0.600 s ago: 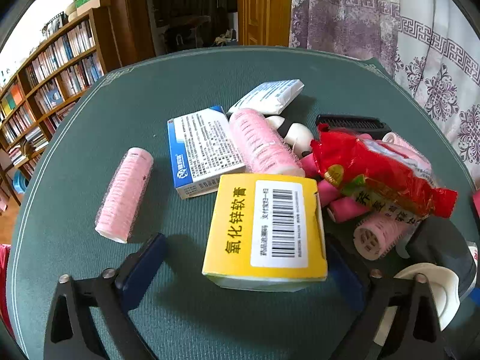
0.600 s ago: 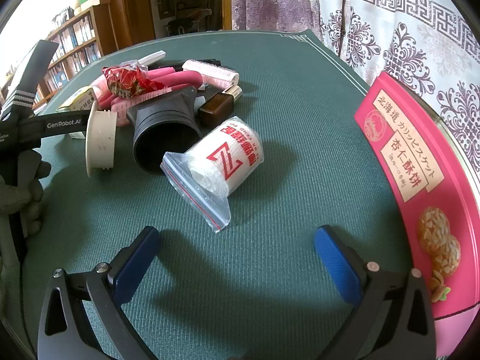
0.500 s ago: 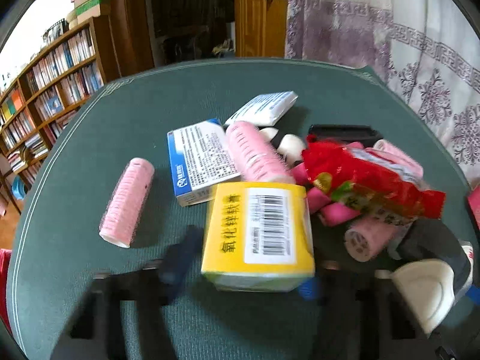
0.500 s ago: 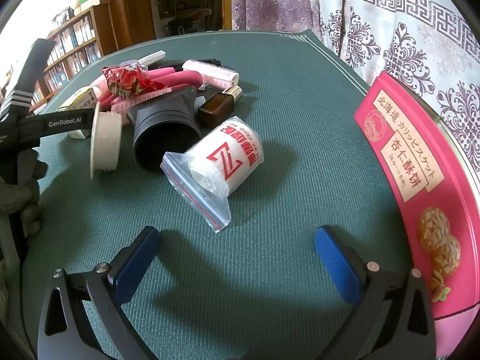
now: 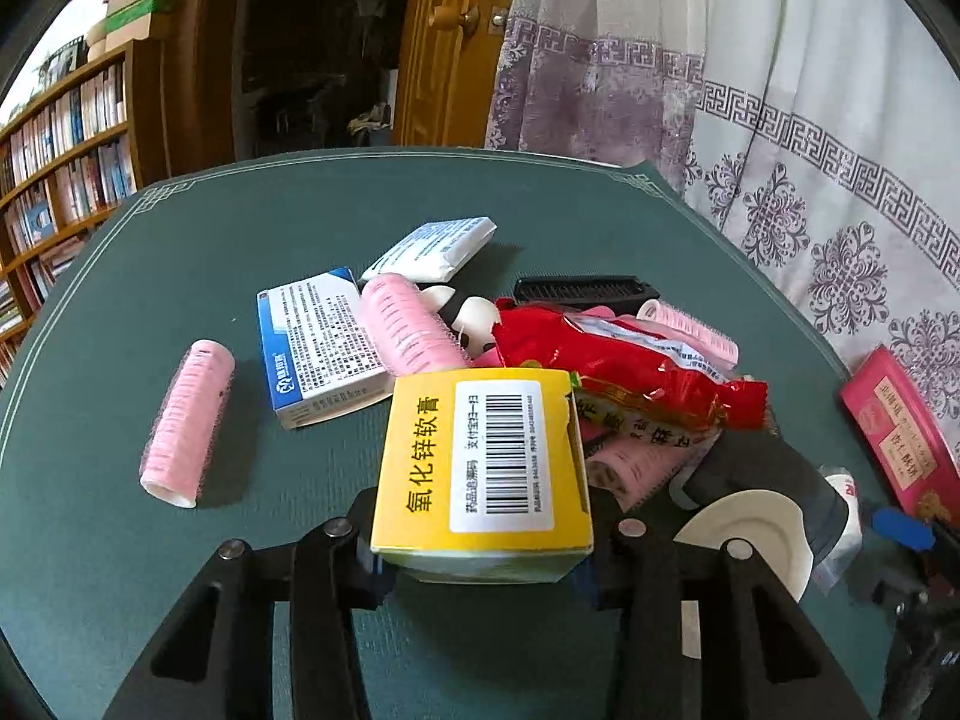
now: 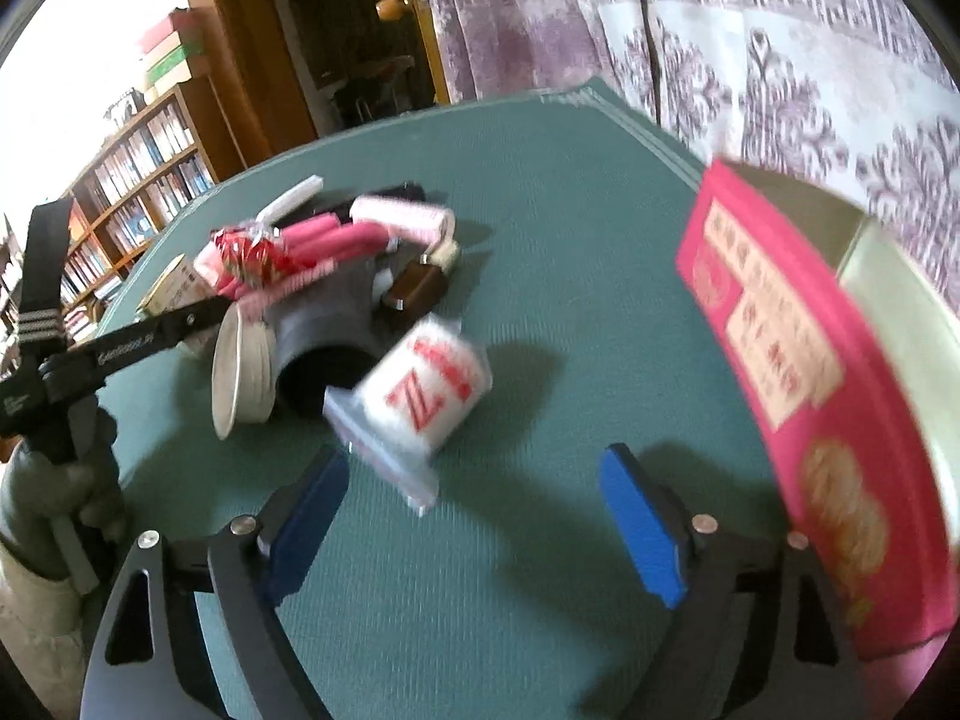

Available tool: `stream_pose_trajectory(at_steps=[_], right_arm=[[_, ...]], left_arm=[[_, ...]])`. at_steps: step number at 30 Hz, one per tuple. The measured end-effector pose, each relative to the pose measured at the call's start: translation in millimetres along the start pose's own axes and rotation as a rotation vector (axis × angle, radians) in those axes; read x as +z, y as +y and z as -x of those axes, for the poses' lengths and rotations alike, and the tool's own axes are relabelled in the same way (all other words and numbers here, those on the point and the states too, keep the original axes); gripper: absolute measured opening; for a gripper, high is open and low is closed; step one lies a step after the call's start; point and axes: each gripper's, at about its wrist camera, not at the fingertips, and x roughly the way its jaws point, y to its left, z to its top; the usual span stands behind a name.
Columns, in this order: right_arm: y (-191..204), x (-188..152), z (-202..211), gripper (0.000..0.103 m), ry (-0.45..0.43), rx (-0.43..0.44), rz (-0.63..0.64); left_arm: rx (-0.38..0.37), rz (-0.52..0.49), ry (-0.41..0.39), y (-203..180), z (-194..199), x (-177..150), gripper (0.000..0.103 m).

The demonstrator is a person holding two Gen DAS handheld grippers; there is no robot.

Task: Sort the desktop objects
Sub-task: 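Grasp the yellow ointment box with the left tool while the right grasps the white tape roll, then carry both items into the pink tin and open both tools to drop them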

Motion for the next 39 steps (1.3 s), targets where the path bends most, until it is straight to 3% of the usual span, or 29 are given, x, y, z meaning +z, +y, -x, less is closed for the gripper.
stream_pose_trajectory(at_steps=[5,6,7,9,13,27,32,39], right_arm=[[18,19,-14,0.088,-0.009,0.014,0.114],[20,21,-20,0.084,-0.008,0.0,0.138],[21,23,-27,0.07,-0.001,-0.005,0.149],[21,22,-35,0.054,0.032,0.007,0.15],[18,15,-34,0.048,0.024,0.005,0.14],[1,4,45,0.047,-0.119,0.017,0.076],[-20,2,78,0.047,-0.187,-0.021,0.039],[-70,2,113,0.047,-0.263,-0.133,-0.069]], left_arm=[[-0.019,0.019,0.005,4,-1,2,0.046],[-0.022,0.019,0.005,4,0,1,0.046],[-0.023,0.018,0.005,3,-1,1,0.046],[-0.025,0.022,0.007,5,0,0,0.046],[-0.03,0.035,0.01,8,0,-1,0.046],[0.012,0.032,-0.085,1,32,-4,0.046],[-0.013,0.021,-0.105,-17,49,-3,0.046],[-0.1,-0.067,-0.111,-72,68,5,0.046]])
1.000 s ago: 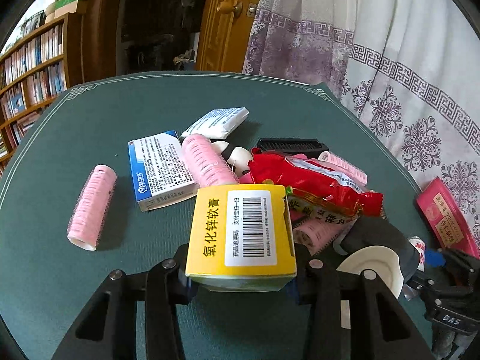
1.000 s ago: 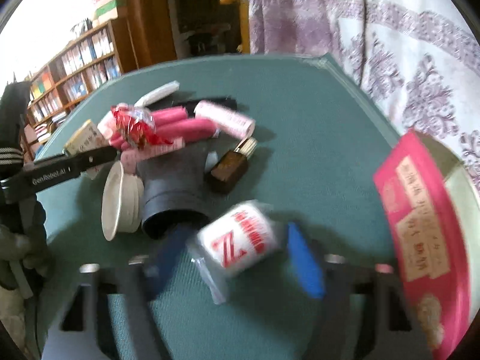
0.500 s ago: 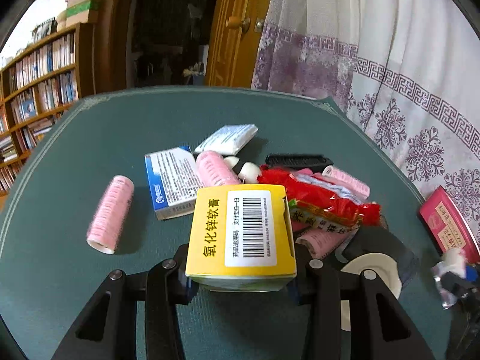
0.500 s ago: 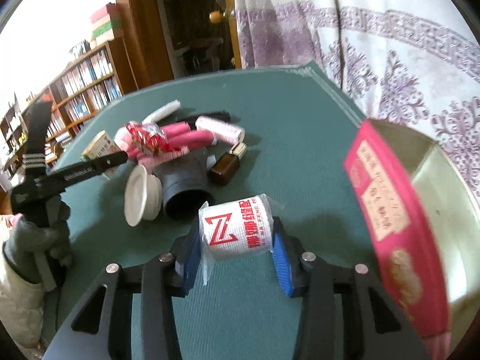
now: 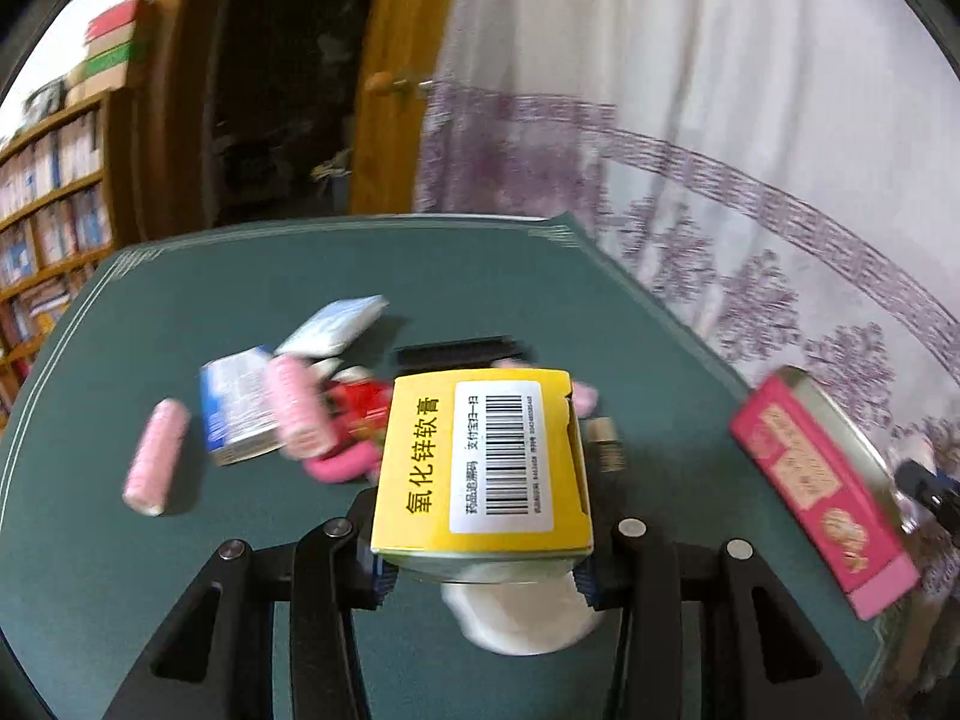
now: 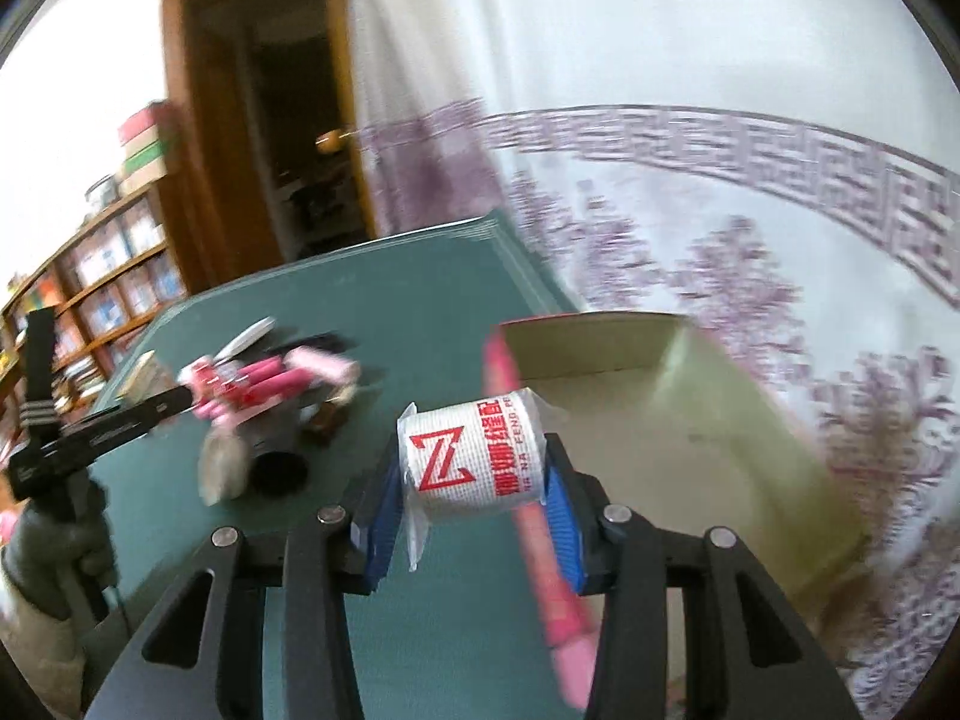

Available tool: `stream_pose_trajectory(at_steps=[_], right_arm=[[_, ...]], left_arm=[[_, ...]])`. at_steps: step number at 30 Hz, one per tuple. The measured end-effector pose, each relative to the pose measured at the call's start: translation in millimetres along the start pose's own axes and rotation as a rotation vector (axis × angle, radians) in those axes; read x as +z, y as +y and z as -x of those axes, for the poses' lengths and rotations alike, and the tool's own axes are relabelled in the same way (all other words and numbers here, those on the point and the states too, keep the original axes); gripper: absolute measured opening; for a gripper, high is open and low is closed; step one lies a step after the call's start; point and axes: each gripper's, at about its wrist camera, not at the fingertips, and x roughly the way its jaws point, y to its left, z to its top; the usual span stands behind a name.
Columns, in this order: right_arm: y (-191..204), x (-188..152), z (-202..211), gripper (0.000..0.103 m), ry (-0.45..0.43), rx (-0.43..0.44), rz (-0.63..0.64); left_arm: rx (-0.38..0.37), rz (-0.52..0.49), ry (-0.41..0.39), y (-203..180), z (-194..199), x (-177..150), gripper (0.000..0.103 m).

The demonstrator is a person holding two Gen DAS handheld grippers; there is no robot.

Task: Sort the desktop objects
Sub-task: 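Carry both items into the pink tin and open both tools to drop them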

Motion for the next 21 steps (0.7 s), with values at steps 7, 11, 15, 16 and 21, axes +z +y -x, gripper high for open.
stream_pose_trajectory(at_steps=[7,11,15,16,21], right_arm=[[-57,-2,12,0.047,-0.001,-0.14,-0.091],[-79,-10,11,0.047,0.023,-0.191,-0.115],[-93,-16,15,0.047,0.029,-0.205,-0.128],[-96,-17,16,0.047,0.028,-0.213,-0.123],[-103,-19,17,0.047,0.029,-0.219,-0.124]], left_arm=[[-0.134,-0.117,0.019,-79,2,15,0.046],[-0.23,-0.198,0.044,-132,-4,23,0.046],[-0.305,-0.248,0.067,-174,-14,27,0.046],[-0.321,-0.256,0.072,-183,-16,27,0.046],[-0.38,-0.298,0.097,-219,-27,28,0.046]])
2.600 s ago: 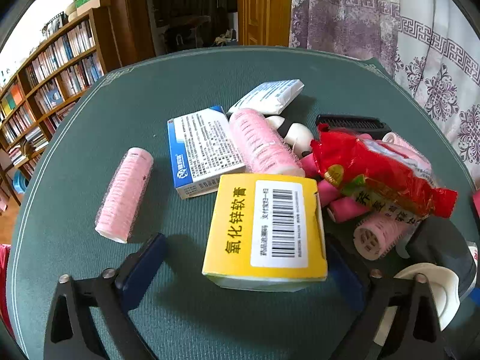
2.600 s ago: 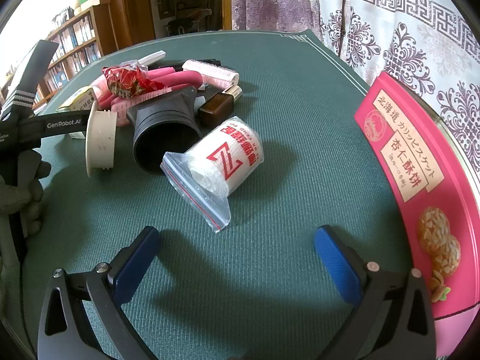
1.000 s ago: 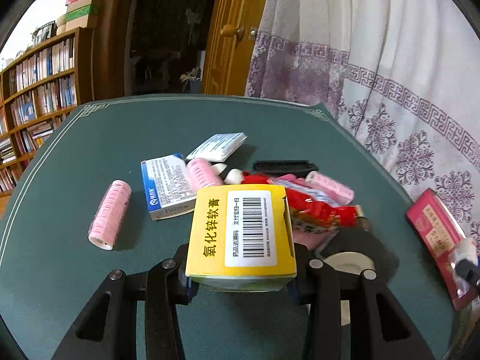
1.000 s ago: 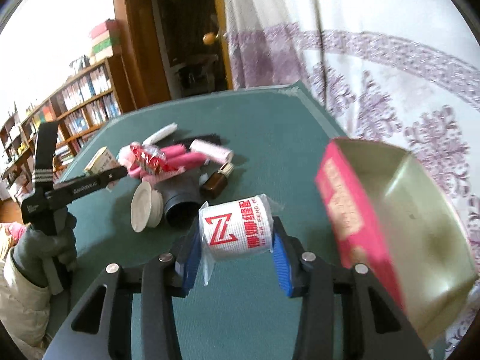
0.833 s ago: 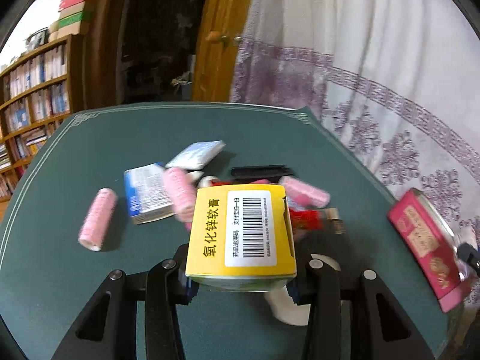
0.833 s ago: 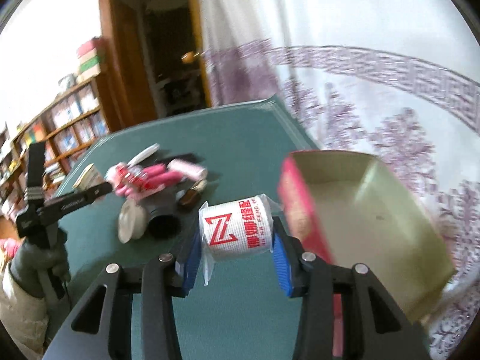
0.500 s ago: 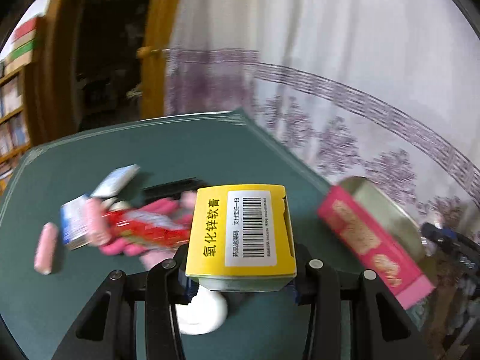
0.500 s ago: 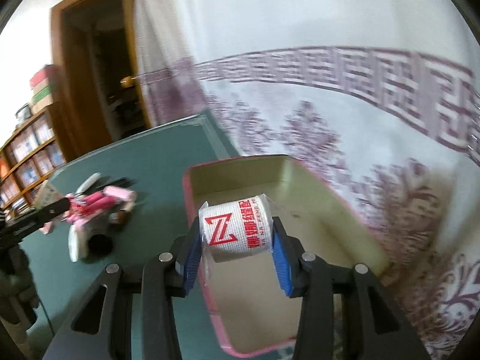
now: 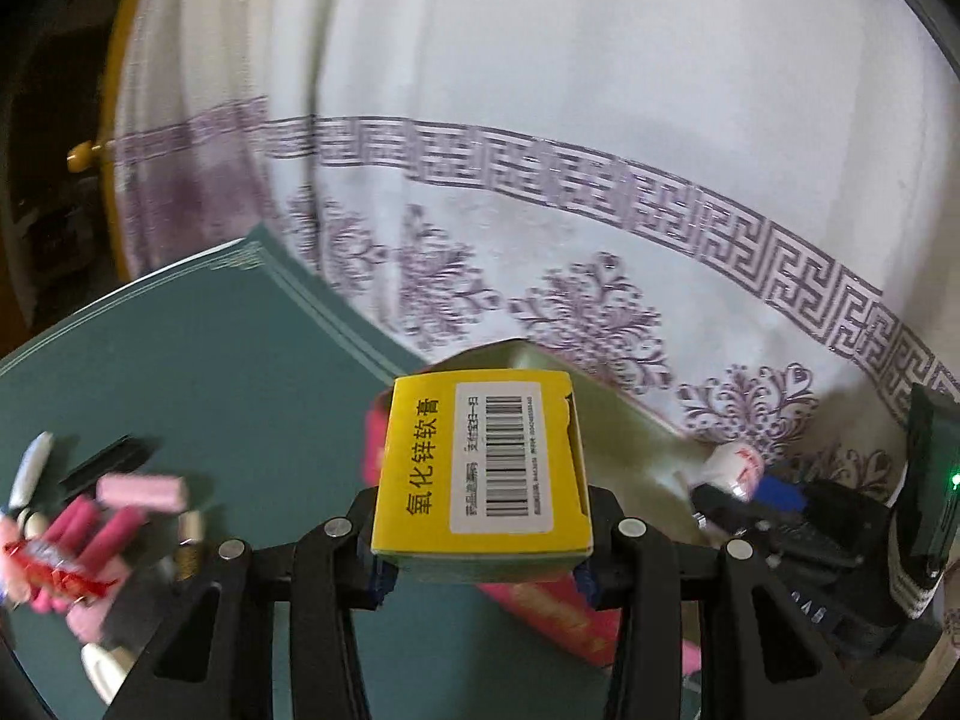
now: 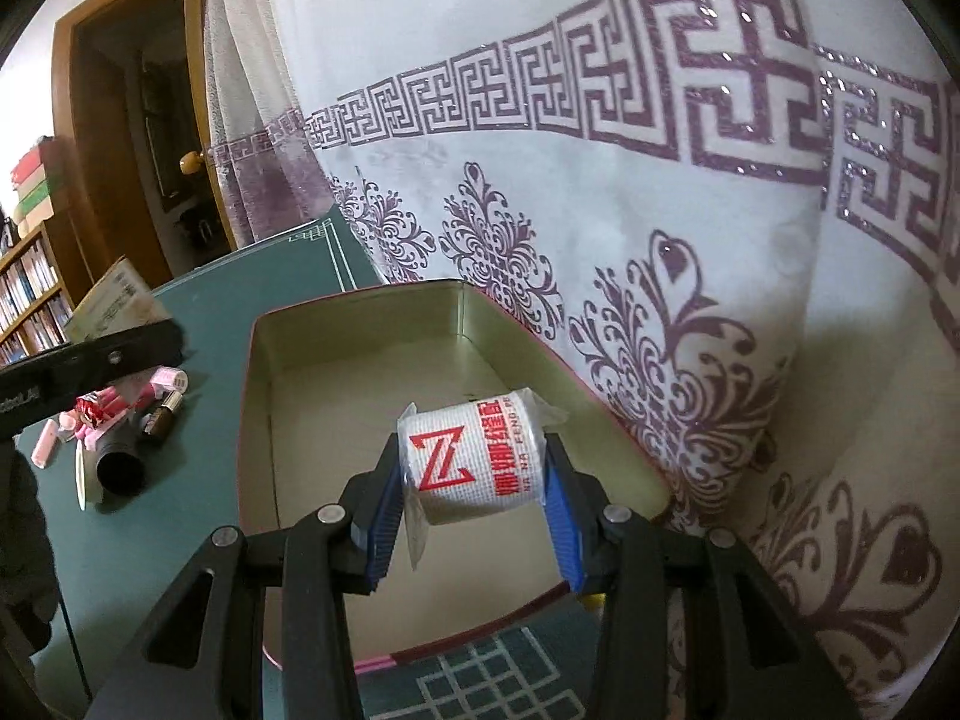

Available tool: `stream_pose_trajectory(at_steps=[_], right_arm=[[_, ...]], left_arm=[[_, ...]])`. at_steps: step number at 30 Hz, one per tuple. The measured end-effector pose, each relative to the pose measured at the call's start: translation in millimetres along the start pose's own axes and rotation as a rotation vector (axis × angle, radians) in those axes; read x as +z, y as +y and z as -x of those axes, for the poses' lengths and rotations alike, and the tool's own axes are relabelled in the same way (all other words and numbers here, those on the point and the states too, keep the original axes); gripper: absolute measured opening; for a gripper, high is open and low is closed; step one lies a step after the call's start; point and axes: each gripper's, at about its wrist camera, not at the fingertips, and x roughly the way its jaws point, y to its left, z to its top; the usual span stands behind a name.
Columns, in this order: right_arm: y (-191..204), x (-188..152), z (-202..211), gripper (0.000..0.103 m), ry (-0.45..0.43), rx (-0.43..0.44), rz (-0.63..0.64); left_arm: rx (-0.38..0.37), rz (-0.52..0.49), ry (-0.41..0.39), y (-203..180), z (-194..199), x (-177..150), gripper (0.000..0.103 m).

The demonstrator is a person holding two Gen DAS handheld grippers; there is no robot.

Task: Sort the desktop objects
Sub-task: 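Carry both items into the pink tin and open both tools to drop them, then withdraw both tools from the tin back over the table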

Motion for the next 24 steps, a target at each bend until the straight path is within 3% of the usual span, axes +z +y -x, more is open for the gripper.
stream_pose_trajectory(at_steps=[5,6,8,9,10,19,22,24], right_arm=[[-11,-1,-6,0.048,0.03,0.004,-0.04],[-12,-1,-8,0.055,0.034,0.004,-0.045],[-13,-1,-9,0.065,0.033,0.0,-0.052],[-14,-1,-9,0.067,0.029,-0.003,-0.052],[-14,-1,-9,0.067,0.025,-0.007,-0.049],[-11,-4,-13,0.069,0.036,-0.01,-0.047],[-7,-3,-12,0.071,0.031,-0.005,-0.043],[-2,-2,-11,0.071,0.021,-0.003,-0.036]], left_arm=[[-0.034,-0.029,0.038,-17,-25,4,0.046],[-0.045,-0.027,0.054,-20,-31,4,0.047],[-0.067,-0.018,0.074,-24,-38,3,0.057],[-0.069,-0.011,0.076,-24,-41,2,0.071],[-0.067,-0.007,0.071,-24,-41,1,0.077],[0.048,0.012,0.034,-3,-27,-4,0.077],[0.085,0.005,0.027,1,-23,-7,0.087],[0.098,0.004,0.022,5,-17,-10,0.087]])
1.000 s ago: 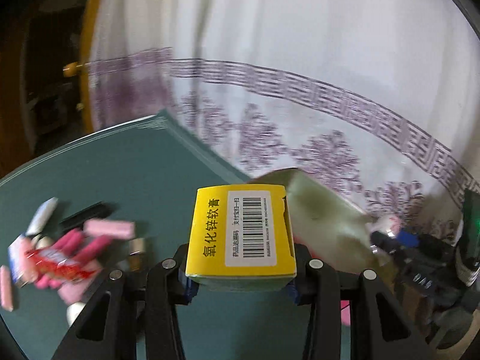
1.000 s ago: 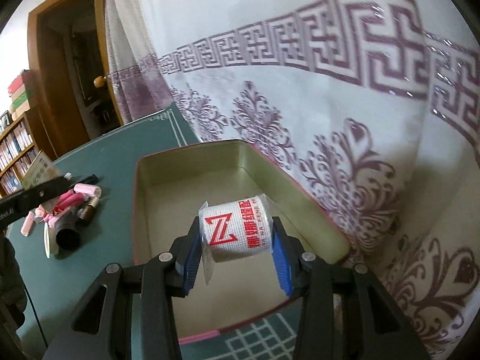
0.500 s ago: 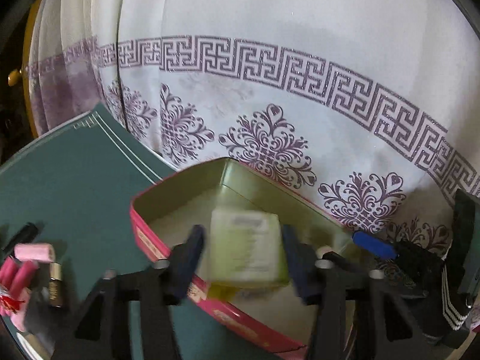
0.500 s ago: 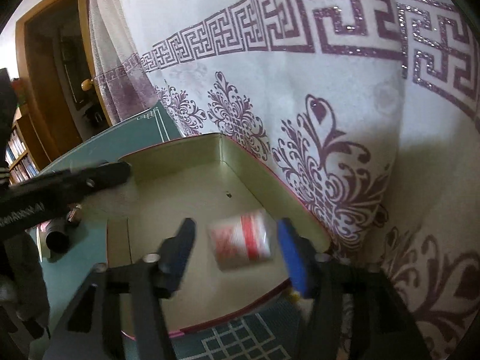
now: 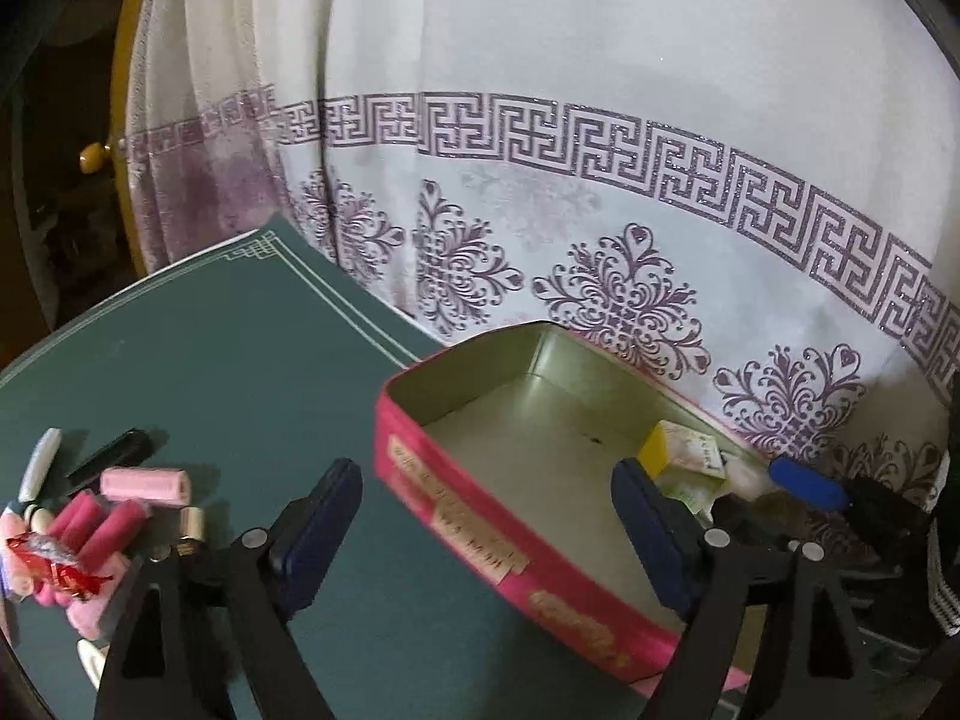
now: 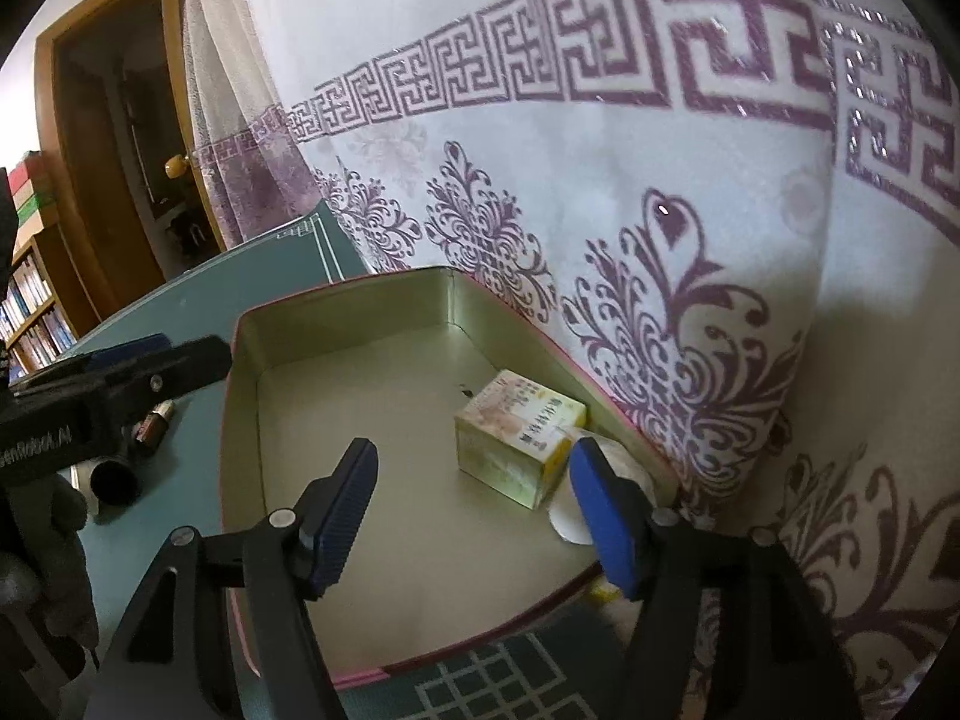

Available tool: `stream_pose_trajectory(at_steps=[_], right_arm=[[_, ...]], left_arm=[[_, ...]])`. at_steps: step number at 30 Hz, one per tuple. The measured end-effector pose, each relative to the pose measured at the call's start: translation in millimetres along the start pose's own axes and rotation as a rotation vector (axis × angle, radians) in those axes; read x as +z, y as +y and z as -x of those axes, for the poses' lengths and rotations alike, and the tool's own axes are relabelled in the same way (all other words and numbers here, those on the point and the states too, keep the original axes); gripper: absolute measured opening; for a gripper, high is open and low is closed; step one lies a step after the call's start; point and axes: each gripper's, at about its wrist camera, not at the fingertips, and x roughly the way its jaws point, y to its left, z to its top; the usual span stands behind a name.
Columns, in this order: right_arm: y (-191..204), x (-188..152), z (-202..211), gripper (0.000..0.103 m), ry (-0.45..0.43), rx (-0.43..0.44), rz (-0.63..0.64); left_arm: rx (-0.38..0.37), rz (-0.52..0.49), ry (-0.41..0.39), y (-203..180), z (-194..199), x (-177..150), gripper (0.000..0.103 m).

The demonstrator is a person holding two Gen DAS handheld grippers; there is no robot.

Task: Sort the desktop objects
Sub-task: 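Withdraw both tools from the tin back over the table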

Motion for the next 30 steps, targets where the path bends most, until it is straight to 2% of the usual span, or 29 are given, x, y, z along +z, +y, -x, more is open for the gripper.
stream_pose_trajectory(at_steps=[5,14,24,30], right_arm=[[17,2,6,0.072,-0.022,0.026,0.026],[60,3,11,0.072,-0.045,0.092,0.077],[126,-1,12,0.072,-0.035,0.215,0.164],[158,-6,7,0.072,-0.013,0.267,0.201]], left_arm=[[0.024,0.02,-0.018,14,17,-7,0.087],[0.109,0.088,-0.057,56,55,-23,0.087],[0.264,0.246,-0.105,137,107,-52,0.087],[0.367,0.348,-0.101,190,136,-78,0.087]])
